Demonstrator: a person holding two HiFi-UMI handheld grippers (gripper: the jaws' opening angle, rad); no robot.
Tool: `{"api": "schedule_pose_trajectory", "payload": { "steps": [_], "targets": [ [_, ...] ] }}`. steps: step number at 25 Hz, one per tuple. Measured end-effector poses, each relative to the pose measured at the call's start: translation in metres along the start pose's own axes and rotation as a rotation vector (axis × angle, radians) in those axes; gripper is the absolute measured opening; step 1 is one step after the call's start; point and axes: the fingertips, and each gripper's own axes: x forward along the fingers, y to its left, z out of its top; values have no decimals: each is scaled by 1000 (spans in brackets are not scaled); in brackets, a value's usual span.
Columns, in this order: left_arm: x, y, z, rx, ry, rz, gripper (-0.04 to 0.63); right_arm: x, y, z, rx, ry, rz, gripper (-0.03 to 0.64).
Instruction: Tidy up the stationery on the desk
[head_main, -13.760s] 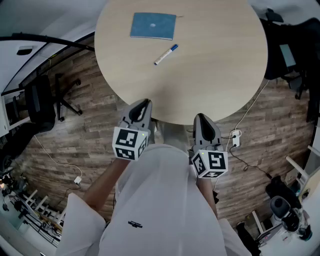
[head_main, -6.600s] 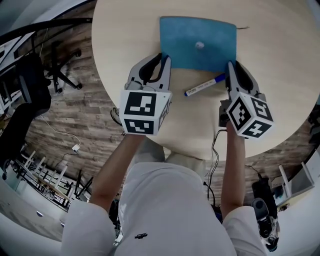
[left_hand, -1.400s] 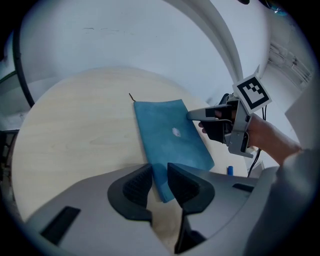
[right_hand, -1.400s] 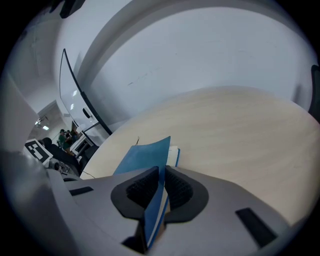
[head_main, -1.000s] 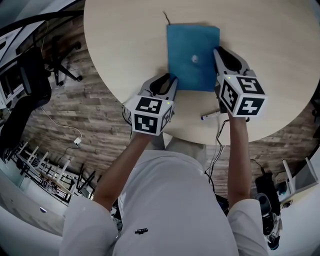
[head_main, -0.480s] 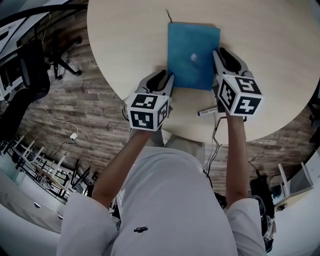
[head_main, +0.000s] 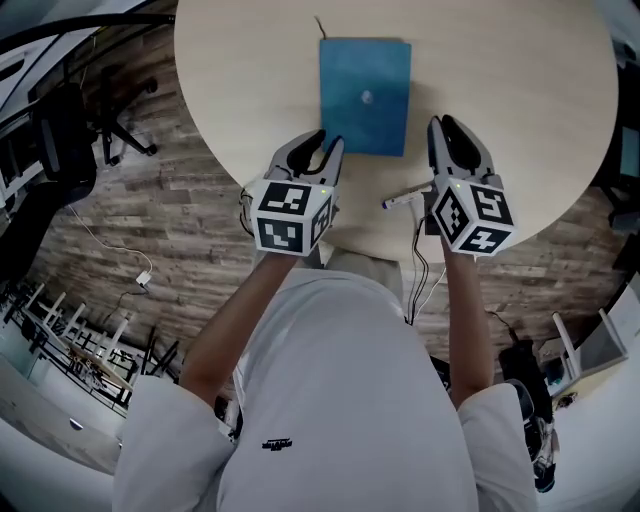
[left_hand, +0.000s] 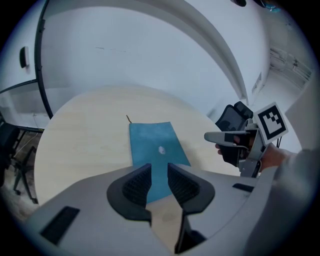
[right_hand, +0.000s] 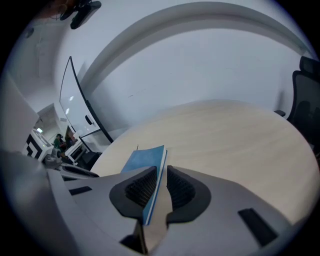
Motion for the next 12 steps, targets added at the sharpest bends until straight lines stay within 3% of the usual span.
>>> {"api": "schedule_pose_trajectory", "payload": {
  "steps": [4, 12],
  "targets": [
    [-15, -21, 5, 62, 4, -42, 107, -36, 0, -19, 16, 17, -50, 78],
    [-33, -59, -3, 158, 71, -165, 107, -92, -4, -62, 233, 33, -179, 78]
  ]
}}
